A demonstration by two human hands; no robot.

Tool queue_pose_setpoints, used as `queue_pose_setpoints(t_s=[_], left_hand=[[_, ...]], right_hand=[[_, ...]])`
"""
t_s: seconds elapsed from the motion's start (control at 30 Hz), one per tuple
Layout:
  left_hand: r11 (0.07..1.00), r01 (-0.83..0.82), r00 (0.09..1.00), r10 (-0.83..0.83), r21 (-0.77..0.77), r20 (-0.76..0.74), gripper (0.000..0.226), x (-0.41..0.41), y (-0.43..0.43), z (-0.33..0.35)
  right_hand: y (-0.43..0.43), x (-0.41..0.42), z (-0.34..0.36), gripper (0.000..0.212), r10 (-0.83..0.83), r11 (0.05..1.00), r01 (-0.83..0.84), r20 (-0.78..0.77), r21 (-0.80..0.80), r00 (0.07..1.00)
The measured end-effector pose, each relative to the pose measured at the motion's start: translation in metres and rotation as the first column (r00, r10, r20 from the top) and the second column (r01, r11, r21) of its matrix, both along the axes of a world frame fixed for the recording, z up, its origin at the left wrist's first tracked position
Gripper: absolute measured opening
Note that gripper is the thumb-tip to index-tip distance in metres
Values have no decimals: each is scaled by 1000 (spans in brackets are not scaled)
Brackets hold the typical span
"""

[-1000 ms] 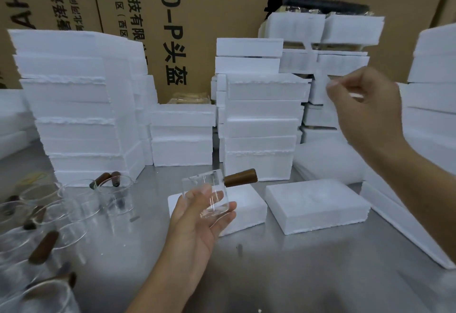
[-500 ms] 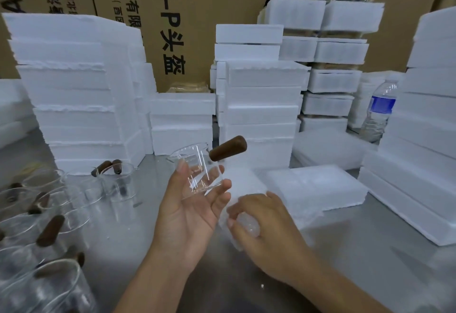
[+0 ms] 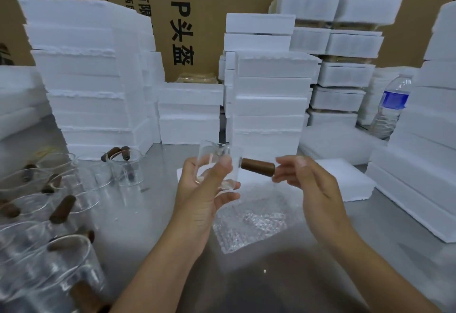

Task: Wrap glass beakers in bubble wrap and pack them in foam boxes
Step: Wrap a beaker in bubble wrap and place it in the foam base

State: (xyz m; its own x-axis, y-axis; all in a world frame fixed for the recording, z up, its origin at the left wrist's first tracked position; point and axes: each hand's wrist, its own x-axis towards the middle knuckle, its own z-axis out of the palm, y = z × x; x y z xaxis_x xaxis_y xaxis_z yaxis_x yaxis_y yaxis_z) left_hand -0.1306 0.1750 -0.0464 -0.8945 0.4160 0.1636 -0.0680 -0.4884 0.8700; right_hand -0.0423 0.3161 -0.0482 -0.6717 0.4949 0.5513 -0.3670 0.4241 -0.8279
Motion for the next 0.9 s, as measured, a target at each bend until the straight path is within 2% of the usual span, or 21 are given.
queue_pose_setpoints(t_s=[0.07,0.17,0.33,0.43,0.53,0.6,0.67,0.73,0.8,0.9], left_hand=[[998,-16,999,12,-64,-48,64,1,2,-4],[994,-12,995,1,-108,-99,52,2,3,-7],[978,-36,986,2,-207,-166,67,3,5,-8],[982,50,986,-78,-183,-148,89,6,9,-9],[953,76,959,-150,-295,-240,100,13,15,-15],[886,5,894,-211,-464,-395,82,23,20,-25],[751,-146,735,-354,-644,-578,59,35,24,-35],[620,-337,554,-478,-709,-681,51,43,28,-42],[574,-474,474,-473,-668,-743,41,42,31,-44],[571,-531,491,-395,-627,-776,31,38,31,-42]], right_hand=[[-1,2,-1,30,72,995,-78,91,64,993],[-3,1,-4,13,75,980,-113,223,166,972],[5,4,-3,12,56,940,-163,338,299,940],[15,3,2,15,34,945,-128,298,302,954],[27,2,7,21,-86,986,55,202,156,976],[34,2,12,26,-166,982,176,135,-65,977],[40,4,15,29,-188,913,208,89,-350,978],[43,4,17,29,-160,812,172,71,-557,985],[43,5,17,28,-131,765,148,74,-627,989],[40,3,16,26,-125,780,159,98,-605,987]])
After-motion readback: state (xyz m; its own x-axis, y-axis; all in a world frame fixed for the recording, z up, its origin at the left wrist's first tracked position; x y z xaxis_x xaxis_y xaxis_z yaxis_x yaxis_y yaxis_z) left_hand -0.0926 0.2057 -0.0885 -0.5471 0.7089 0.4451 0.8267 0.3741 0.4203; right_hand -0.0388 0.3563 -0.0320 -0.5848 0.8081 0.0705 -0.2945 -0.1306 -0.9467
